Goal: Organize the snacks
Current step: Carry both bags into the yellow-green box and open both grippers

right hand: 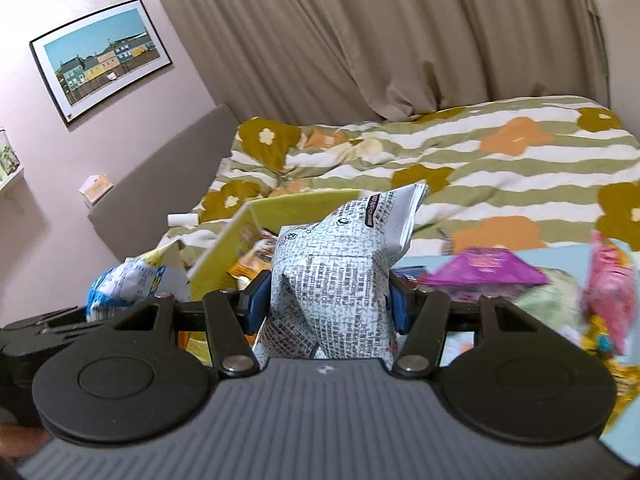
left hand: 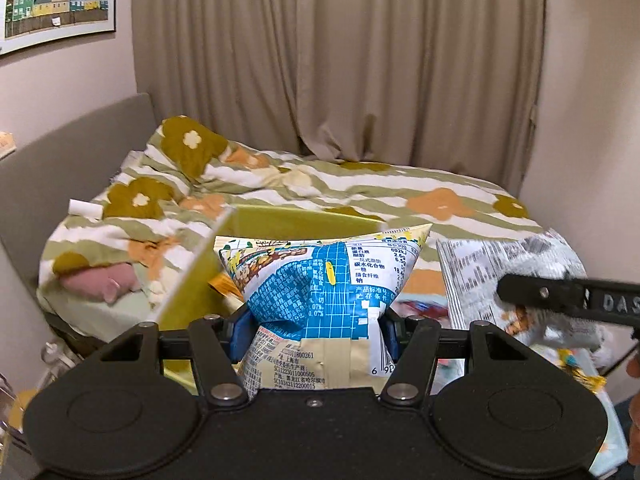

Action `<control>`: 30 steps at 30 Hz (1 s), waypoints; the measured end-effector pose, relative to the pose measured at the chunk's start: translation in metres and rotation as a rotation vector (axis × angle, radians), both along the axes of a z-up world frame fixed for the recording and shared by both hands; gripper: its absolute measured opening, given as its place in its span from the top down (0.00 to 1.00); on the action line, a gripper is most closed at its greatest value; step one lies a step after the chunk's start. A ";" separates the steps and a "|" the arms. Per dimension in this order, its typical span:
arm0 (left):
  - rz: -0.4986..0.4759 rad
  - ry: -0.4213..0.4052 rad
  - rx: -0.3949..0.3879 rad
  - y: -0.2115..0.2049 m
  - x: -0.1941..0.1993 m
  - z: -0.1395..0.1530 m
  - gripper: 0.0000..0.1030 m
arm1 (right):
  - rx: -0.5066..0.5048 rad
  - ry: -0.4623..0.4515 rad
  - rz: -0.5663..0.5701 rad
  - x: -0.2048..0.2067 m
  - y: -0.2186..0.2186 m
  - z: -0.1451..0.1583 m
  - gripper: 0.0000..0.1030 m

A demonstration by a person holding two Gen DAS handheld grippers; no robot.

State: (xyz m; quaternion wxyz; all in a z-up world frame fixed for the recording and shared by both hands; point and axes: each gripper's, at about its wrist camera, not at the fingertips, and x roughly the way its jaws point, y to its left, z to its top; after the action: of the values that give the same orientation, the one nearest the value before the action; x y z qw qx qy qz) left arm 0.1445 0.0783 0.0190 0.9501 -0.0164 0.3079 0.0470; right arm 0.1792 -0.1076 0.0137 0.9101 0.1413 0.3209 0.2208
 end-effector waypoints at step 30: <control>-0.131 0.132 -0.040 0.128 0.045 -0.071 0.00 | -0.155 0.164 -0.129 0.039 0.152 -0.059 0.28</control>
State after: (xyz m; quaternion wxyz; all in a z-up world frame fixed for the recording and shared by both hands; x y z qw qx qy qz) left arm 0.1896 0.2066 -0.0523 0.9284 -0.0121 0.3709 -0.0203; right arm 0.2187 0.0441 -0.0458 0.9014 0.1086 0.4004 0.1242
